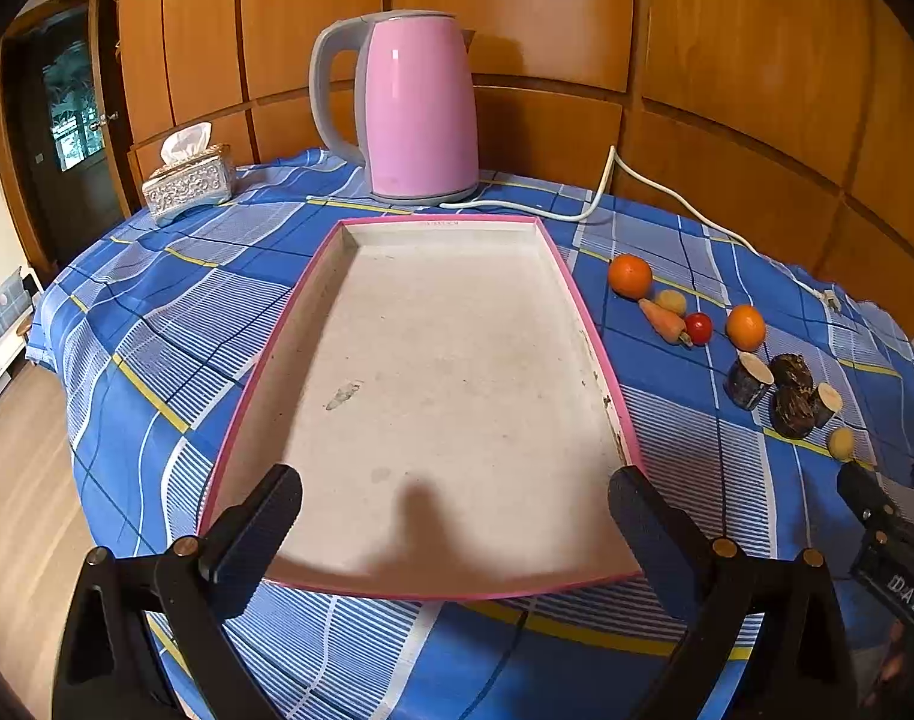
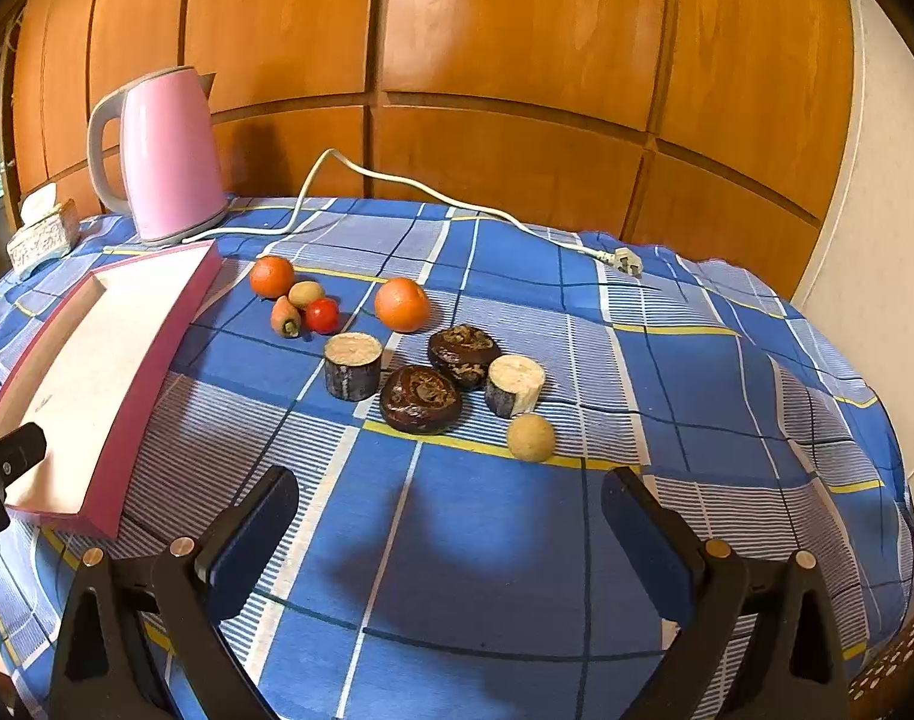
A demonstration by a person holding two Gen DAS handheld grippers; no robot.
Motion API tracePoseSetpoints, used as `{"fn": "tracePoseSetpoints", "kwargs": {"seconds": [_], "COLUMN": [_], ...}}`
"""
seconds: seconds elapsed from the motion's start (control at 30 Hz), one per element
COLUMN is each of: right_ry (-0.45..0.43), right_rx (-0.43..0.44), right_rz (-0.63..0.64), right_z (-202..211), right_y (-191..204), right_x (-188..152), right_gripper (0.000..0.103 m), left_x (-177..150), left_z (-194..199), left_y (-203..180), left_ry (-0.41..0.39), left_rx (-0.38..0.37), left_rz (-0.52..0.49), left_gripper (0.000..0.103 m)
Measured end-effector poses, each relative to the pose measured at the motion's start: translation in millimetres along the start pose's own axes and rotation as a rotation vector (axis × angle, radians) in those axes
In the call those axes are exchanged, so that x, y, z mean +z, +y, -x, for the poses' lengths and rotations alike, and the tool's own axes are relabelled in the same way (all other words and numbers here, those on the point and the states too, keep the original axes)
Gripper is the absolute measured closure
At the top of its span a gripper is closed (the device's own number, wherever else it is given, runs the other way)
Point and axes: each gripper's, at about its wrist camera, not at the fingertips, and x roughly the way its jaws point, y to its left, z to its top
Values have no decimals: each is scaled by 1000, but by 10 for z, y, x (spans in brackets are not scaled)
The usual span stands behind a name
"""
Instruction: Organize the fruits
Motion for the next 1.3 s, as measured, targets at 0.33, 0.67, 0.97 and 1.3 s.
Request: {"fn": "tracePoseSetpoints", "kwargs": {"seconds": [0.33,0.67,0.97,1.3], "right_ry": [16,129,192,197], "right_rx": [-72,-412,-454,-443], "right_rz": [-111,-412,-559,-534], "right_z": [-158,-577,-648,-721], "right_y": [-416,-1595,-2067,-2011], "right_x": [63,-69,-317,-296], "right_gripper": [0,0,0,0], "left_x": [13,210,588,1241], "left_z": [59,-10,-205,-690], "left_y": [-43,-270,-395,-776], "left_ry": [-19,39,60,92], "left_rx": [-213,-340,-375,-335], "left_rz": [-3,-59,-98,-194], "left_gripper": [0,0,0,2]}}
